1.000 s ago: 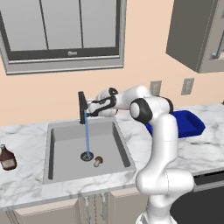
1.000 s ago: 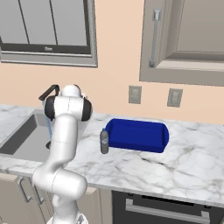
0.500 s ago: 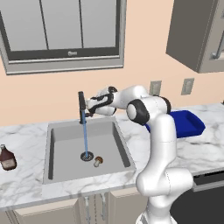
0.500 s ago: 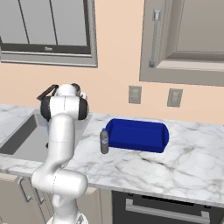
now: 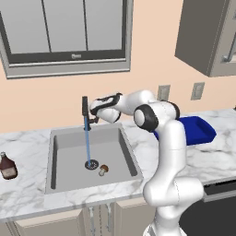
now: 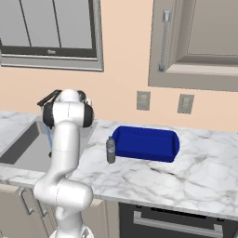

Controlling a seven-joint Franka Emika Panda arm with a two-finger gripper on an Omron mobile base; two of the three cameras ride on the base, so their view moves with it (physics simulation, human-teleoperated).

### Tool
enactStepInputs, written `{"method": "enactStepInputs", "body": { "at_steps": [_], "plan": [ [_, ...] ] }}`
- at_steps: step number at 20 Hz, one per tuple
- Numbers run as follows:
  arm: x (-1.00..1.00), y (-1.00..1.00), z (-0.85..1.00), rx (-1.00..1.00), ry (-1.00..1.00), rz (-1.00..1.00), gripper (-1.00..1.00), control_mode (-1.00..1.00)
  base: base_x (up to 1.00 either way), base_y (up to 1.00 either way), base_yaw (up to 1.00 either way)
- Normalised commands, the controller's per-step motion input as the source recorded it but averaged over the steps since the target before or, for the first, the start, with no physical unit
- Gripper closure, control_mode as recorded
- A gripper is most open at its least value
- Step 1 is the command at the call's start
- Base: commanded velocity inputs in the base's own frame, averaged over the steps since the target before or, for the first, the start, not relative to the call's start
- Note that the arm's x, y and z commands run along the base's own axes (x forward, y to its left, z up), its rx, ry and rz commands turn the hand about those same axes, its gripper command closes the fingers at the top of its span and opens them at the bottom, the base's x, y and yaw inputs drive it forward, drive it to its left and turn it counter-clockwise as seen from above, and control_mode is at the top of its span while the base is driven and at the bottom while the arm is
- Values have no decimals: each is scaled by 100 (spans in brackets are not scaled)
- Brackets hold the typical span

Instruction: Pick up all produce items and place them in the sink. Turn on the sink faucet to wash them. Then turn the sink off and put them in the tray.

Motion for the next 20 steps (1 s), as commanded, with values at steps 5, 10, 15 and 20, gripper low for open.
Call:
{"method": "enactStepInputs", "body": {
  "at_steps": [5, 10, 15, 20],
  "plan": [
    [-38, 76, -4, -3, -9, 14, 100, -100, 0, 0, 0],
    [-27, 59, -7, -3, -7, 16, 100, -100, 0, 0, 0],
    [-25, 37, -3, -3, -7, 15, 100, -100, 0, 0, 0],
    [-25, 7, 0, -1, -8, 12, 100, -100, 0, 0, 0]
  ]
}}
